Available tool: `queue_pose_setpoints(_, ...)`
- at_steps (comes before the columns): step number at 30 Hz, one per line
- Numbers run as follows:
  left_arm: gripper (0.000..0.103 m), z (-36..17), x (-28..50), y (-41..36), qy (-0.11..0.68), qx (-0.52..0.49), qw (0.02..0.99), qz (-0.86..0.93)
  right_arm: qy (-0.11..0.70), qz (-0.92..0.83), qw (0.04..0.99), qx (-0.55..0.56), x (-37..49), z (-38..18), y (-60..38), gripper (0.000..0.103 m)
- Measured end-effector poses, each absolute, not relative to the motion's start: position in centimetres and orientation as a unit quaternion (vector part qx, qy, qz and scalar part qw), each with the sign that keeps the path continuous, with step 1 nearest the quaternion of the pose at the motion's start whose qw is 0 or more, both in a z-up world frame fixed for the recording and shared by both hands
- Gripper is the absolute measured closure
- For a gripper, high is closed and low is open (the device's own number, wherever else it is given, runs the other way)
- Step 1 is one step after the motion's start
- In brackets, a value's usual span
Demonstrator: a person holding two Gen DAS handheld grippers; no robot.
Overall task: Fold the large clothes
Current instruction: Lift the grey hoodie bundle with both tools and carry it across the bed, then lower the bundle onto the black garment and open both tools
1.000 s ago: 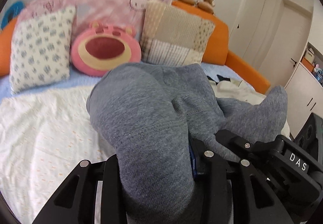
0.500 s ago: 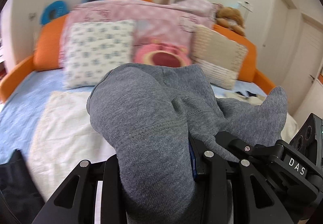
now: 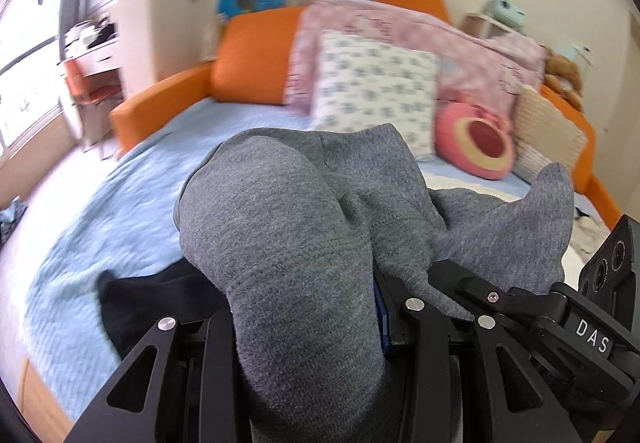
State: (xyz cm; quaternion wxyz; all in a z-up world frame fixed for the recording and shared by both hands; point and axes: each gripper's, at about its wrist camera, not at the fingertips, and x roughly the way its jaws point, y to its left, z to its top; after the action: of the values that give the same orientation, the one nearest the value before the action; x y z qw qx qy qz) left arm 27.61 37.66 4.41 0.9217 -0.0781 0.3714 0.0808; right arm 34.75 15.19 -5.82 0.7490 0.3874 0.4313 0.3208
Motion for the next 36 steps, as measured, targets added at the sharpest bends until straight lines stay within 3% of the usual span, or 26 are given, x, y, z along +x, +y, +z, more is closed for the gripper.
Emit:
queue_pose_setpoints(7, 0.063, 4.2, 24.2, 46.0, 0.375, -0.090, 0.914, 0.127, 0.444, 0.355, 0.737, 0.366, 33.0, -3.7, 22.8, 0.049)
queue_pose_setpoints(13, 0.063, 3.5, 23.1, 47.8, 0.378, -0.075, 0.913, 0.134, 0.435, 0.364, 0.736, 0.369, 31.6, -5.1, 25.0, 0.049)
queue_pose_setpoints(15, 0.062, 2.0, 23.0, 48.5, 0.384, -0.075, 0.911, 0.131, 0.437, 0.357, 0.737, 0.373, 30.7, -5.2, 27.5, 0.049)
queue_pose_setpoints(25, 0.058, -13.7, 22.5, 50.5, 0.464, -0.121, 0.870, 0.115, 0.528, 0.284, 0.712, 0.366, 28.8, -21.0, 28.2, 0.049)
queue_pose_setpoints(30, 0.048, -16.7, 20.3, 53.5, 0.430, -0.225, 0.869, 0.097, 0.500, 0.307, 0.740, 0.329, 28.1, -20.8, 28.5, 0.044)
queue_pose_setpoints(36, 0.040, -16.5, 19.8, 52.7, 0.422, -0.216, 0.874, 0.106, 0.545, 0.338, 0.692, 0.330, 29.5, -20.3, 27.5, 0.037)
